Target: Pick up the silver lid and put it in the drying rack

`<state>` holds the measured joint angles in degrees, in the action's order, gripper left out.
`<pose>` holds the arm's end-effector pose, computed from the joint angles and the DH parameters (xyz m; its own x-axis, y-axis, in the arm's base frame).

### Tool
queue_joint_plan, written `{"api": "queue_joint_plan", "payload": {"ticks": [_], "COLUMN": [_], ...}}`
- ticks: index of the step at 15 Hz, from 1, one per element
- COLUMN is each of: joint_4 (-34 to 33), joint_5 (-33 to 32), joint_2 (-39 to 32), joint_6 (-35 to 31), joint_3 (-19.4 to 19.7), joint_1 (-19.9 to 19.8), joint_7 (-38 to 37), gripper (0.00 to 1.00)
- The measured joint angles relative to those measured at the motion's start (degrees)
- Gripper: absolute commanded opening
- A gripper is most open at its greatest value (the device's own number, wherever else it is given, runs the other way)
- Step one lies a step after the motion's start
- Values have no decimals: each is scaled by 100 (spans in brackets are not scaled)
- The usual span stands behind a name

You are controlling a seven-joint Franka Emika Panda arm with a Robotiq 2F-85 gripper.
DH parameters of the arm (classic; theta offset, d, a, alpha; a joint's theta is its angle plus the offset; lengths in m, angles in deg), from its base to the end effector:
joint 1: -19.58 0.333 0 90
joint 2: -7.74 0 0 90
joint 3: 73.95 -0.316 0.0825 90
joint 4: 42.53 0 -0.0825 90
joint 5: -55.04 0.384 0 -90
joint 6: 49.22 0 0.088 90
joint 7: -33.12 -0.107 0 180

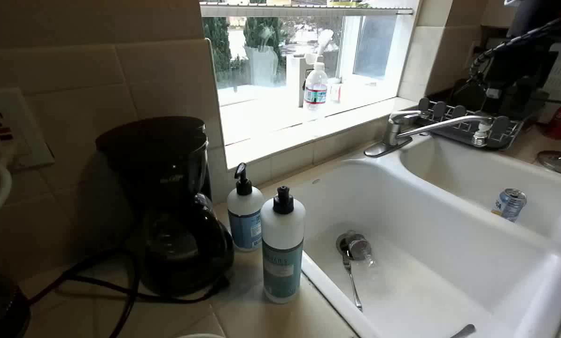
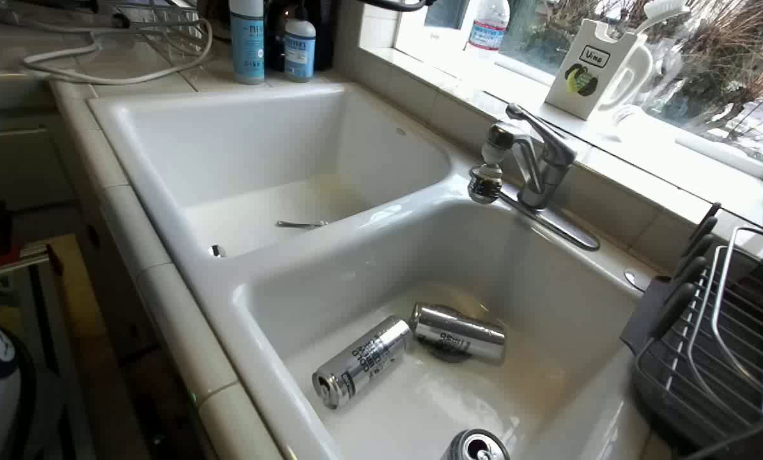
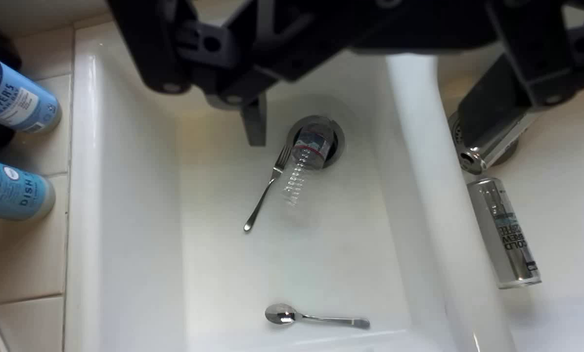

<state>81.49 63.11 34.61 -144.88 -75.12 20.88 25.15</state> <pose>0.4064 0.0326 0.5778 0.9928 -0.1109 -0.0447 -0.1157 -0.9854 -0.1252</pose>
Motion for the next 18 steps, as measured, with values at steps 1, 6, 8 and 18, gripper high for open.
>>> {"api": "queue_joint_plan", "payload": {"ticks": [1, 6, 8, 18], "joint_4": [0, 0, 0, -174], "joint_5": [0, 0, 0, -151], "joint_2": [0, 0, 0, 11], "joint_6": [0, 0, 0, 344], "joint_3": [0, 0, 0, 306], "joint_1": [0, 0, 0, -180], "joint_7": [0, 1, 1, 522], "gripper": [100, 100, 100, 100]}}
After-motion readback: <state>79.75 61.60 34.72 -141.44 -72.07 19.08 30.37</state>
